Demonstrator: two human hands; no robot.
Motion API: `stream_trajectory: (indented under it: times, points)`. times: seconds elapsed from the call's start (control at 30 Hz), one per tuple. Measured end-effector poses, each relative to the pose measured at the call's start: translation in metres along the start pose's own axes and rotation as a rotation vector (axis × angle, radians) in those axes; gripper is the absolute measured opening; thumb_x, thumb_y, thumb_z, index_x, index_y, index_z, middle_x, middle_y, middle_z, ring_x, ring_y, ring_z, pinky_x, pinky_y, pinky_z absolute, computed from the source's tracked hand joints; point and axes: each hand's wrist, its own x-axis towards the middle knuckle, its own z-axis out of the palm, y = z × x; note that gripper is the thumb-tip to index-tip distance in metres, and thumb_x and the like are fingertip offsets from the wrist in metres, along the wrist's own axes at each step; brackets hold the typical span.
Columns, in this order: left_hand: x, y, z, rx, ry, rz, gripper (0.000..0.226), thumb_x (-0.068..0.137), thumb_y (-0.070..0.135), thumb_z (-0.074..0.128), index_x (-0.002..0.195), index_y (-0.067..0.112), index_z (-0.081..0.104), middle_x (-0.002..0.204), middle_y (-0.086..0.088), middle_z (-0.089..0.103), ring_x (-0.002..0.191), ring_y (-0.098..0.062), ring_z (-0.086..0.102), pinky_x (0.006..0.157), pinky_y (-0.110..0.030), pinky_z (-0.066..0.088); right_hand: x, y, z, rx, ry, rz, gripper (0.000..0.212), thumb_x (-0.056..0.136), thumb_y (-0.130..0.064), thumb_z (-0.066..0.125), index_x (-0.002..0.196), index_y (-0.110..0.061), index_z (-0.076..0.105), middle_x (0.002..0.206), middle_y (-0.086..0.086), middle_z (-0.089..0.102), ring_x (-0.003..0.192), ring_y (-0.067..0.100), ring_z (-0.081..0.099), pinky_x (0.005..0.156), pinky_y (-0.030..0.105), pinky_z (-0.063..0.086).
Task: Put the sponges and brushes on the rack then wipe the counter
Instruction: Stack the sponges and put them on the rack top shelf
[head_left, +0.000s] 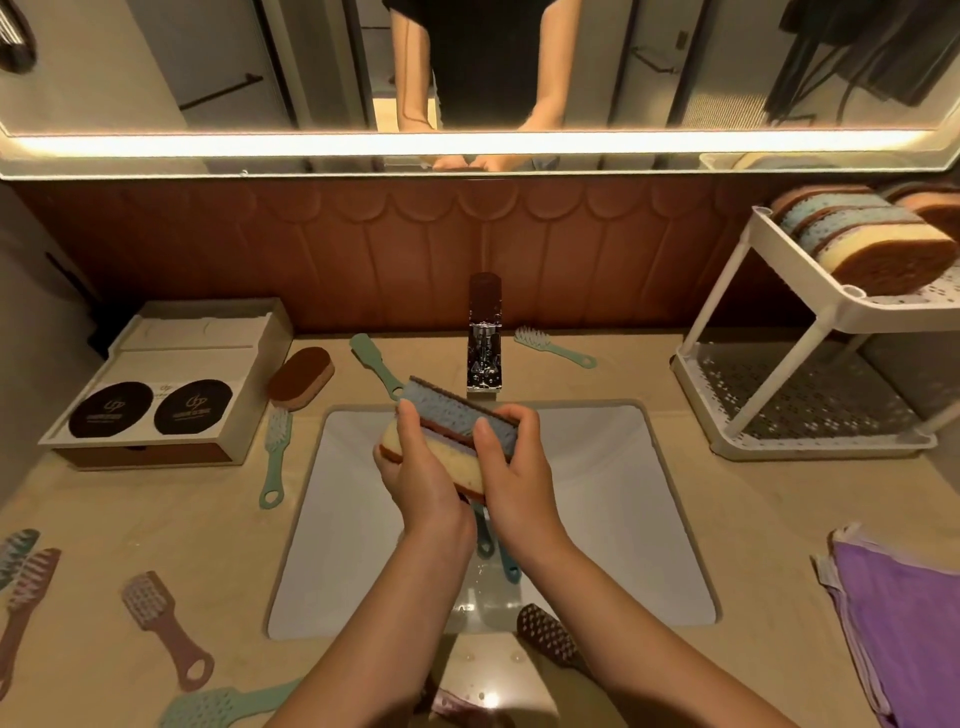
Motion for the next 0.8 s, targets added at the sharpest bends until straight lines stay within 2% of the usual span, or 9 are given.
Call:
stream_trajectory:
  times: [0.1,0.3,0.4,0.47,0.57,0.67,0.73,0.8]
  points:
    - [0.001,0.001,-0.001,0.0,0.001,0.012,0.028,0.091,0.042,0.053,0.111,0.024,0.045,0.104,-0.006,0.061,0.095,-0.021,0.063,0.068,-0.032,0.055,0.0,-0.001,-0.002,0.002,0.008,-0.019,0.008,0.091,-0.043,0.046,0.096,-0.043,0.039,0.112,0.008,0.057,0.099,0.02,0.06,0.083,0.045,0.054]
    - [-0.002,0.003,0.004,-0.043,-0.028,0.0,0.037,0.088,0.042,0.057,0.116,0.023,0.041,0.102,-0.005,0.061,0.09,-0.019,0.064,0.066,-0.031,0.055,0.002,-0.003,-0.001,-0.028,-0.023,-0.056,0.022,0.082,-0.055,0.043,0.099,-0.042,0.037,0.114,0.007,0.055,0.099,0.018,0.06,0.083,0.047,0.054]
    - [-0.004,0.001,0.006,-0.05,-0.057,-0.022,0.044,0.088,0.04,0.058,0.123,0.017,0.044,0.106,-0.008,0.062,0.092,-0.021,0.065,0.065,-0.032,0.055,0.002,-0.005,-0.003,-0.028,-0.039,-0.044,0.025,0.075,-0.061,0.045,0.095,-0.049,0.035,0.117,0.007,0.053,0.1,0.018,0.061,0.083,0.044,0.055]
    - [-0.007,-0.001,0.007,-0.053,-0.066,-0.037,0.047,0.089,0.039,0.057,0.128,0.016,0.043,0.108,-0.009,0.062,0.092,-0.023,0.065,0.066,-0.033,0.056,0.001,-0.007,-0.005,-0.011,-0.041,-0.045,0.029,0.077,-0.056,0.051,0.1,-0.046,0.036,0.12,0.007,0.05,0.102,0.016,0.06,0.084,0.041,0.055]
    - [-0.011,-0.005,0.009,-0.041,-0.064,-0.07,0.048,0.09,0.04,0.055,0.129,0.016,0.041,0.104,-0.009,0.062,0.088,-0.022,0.065,0.063,-0.032,0.055,-0.002,-0.005,-0.009,-0.038,0.005,-0.075,0.031,0.088,-0.038,0.057,0.111,-0.033,0.037,0.121,0.003,0.048,0.103,0.011,0.057,0.082,0.03,0.054]
    - [-0.014,-0.008,0.01,0.004,-0.12,-0.117,0.047,0.091,0.041,0.053,0.128,0.016,0.04,0.105,-0.008,0.062,0.087,-0.018,0.064,0.061,-0.029,0.053,0.002,-0.003,-0.015,-0.037,0.07,-0.042,0.03,0.084,-0.047,0.054,0.107,-0.038,0.038,0.117,0.002,0.053,0.1,0.014,0.059,0.079,0.035,0.055]
    - [-0.013,-0.007,0.007,0.141,-0.214,-0.16,0.048,0.091,0.044,0.05,0.131,0.017,0.042,0.107,-0.004,0.061,0.088,-0.011,0.06,0.062,-0.024,0.045,0.01,-0.006,-0.024,-0.023,0.084,0.025,0.026,0.085,-0.047,0.053,0.105,-0.037,0.039,0.11,0.003,0.058,0.093,0.016,0.061,0.069,0.033,0.053]
    - [-0.011,-0.003,0.001,0.357,-0.323,-0.171,0.047,0.092,0.047,0.045,0.13,0.02,0.043,0.114,-0.002,0.059,0.094,-0.008,0.054,0.068,-0.023,0.037,0.021,-0.012,-0.039,0.016,0.065,0.098,0.019,0.093,-0.034,0.051,0.108,-0.029,0.042,0.1,0.0,0.058,0.083,0.013,0.058,0.055,0.021,0.046]
